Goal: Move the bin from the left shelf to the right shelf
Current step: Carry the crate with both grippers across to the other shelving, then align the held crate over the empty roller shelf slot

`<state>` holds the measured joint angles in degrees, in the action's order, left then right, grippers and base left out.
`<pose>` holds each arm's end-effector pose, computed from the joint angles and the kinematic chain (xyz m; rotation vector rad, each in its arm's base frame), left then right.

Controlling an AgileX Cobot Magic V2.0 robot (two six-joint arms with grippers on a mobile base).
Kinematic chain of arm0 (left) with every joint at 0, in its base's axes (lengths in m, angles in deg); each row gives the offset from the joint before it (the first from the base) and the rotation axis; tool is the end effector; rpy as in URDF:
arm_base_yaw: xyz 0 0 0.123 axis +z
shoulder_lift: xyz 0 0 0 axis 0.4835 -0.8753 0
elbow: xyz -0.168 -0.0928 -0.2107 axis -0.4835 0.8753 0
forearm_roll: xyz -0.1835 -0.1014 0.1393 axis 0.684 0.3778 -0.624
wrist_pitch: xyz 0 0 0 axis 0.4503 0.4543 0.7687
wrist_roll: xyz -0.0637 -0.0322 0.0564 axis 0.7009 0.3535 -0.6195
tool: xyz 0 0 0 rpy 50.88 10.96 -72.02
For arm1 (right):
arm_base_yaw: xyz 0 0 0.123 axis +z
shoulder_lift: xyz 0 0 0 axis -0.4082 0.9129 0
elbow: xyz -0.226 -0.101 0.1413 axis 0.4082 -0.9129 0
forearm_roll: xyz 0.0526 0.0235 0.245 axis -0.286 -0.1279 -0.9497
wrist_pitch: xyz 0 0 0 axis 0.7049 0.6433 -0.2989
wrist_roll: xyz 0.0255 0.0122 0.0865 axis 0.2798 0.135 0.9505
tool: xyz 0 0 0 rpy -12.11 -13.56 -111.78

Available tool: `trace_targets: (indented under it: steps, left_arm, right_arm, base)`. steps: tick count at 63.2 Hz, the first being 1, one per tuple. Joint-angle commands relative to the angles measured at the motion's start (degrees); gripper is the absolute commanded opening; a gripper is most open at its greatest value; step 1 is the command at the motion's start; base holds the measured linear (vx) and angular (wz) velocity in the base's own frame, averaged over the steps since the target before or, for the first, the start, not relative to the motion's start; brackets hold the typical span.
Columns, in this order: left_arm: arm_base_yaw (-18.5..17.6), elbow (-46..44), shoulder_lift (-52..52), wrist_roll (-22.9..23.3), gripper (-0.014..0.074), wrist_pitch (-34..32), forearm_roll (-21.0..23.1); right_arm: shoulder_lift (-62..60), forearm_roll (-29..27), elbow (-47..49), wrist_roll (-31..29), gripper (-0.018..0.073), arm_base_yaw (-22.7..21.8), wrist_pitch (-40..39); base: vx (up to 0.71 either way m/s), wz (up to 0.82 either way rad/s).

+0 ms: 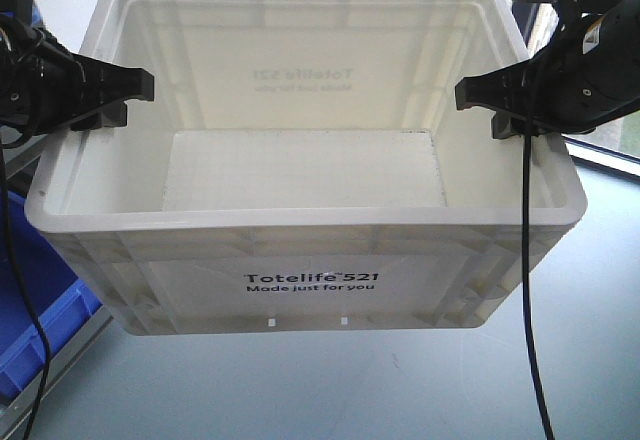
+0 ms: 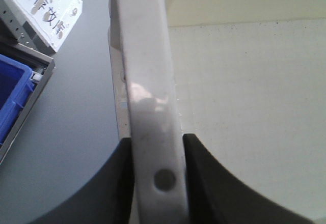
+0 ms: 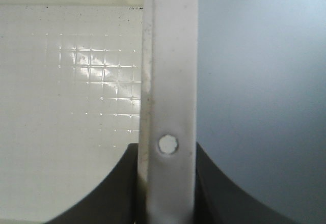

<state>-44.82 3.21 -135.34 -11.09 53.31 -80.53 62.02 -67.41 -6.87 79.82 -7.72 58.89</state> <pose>0.2866 -0.0805 0.3737 0.0334 2.4338 -0.2226 0.2988 0.0805 0.3677 -0.0603 2.5356 0.1013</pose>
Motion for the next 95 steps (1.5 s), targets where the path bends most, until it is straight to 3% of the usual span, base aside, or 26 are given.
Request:
trace_targets:
  steps: [1,95]
  left_arm:
    - [0.2,-2.3,3.1,-2.4,0.0135,-4.6,-1.7]
    - [0.2,-2.3,3.1,-2.4,0.0135,-4.6,-1.7]
  right_arm:
    - [-2.5,6.6,2.0,0.6,0.0099,-1.1,-5.9]
    - [-2.5,6.6,2.0,0.6,0.0099,-1.1,-5.9]
  base:
    - [0.11,0.44]
    - [0.05,0.47]
